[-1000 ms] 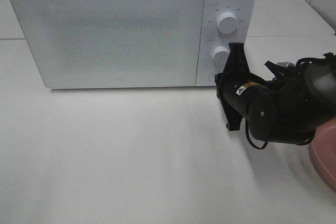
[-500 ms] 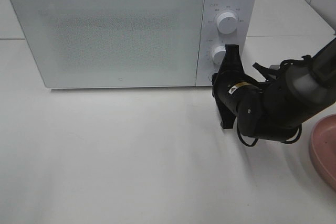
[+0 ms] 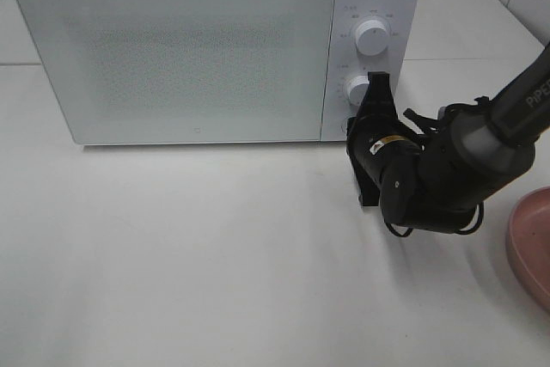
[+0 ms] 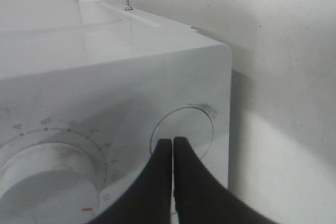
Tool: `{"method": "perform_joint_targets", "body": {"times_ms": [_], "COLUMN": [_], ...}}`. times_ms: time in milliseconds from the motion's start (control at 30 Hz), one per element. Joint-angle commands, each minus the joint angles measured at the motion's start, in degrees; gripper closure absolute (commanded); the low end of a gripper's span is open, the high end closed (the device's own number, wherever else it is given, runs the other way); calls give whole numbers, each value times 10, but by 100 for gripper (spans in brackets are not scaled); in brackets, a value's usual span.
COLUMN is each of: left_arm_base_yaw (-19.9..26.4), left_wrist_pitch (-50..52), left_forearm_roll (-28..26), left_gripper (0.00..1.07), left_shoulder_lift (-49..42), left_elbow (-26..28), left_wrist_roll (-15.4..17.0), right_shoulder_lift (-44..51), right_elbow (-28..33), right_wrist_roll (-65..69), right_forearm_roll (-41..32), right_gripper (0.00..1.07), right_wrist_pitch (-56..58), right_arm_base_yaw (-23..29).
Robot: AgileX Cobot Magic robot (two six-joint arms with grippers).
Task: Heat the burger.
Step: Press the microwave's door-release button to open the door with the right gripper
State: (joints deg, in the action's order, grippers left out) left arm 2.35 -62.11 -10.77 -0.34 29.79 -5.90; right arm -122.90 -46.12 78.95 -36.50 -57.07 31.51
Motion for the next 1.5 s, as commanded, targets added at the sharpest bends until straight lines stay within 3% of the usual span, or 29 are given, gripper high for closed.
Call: {"method": "perform_joint_targets", "body": {"times_ms": [33, 700, 1500], "left_arm_base_yaw": [-1, -1, -1], "left_wrist_pitch": [5, 5, 5], "left_forearm_roll": [-1, -1, -1], "left_gripper": [7, 7, 7], "left_shoulder_lift": [-10, -10, -9], "left_elbow": [-1, -1, -1], "left_wrist_roll": [-1, -1, -1], "right_shoulder_lift": [-5, -6, -42], "right_elbow": [-15, -44, -110], "right_wrist_roll": [-13, -28, -74], "right_forearm_roll": [0, -1, -2], "right_gripper": [107, 107, 107], "right_wrist_pitch": [-2, 3, -107], "right_arm_base_yaw": [-1, -21, -34]}}
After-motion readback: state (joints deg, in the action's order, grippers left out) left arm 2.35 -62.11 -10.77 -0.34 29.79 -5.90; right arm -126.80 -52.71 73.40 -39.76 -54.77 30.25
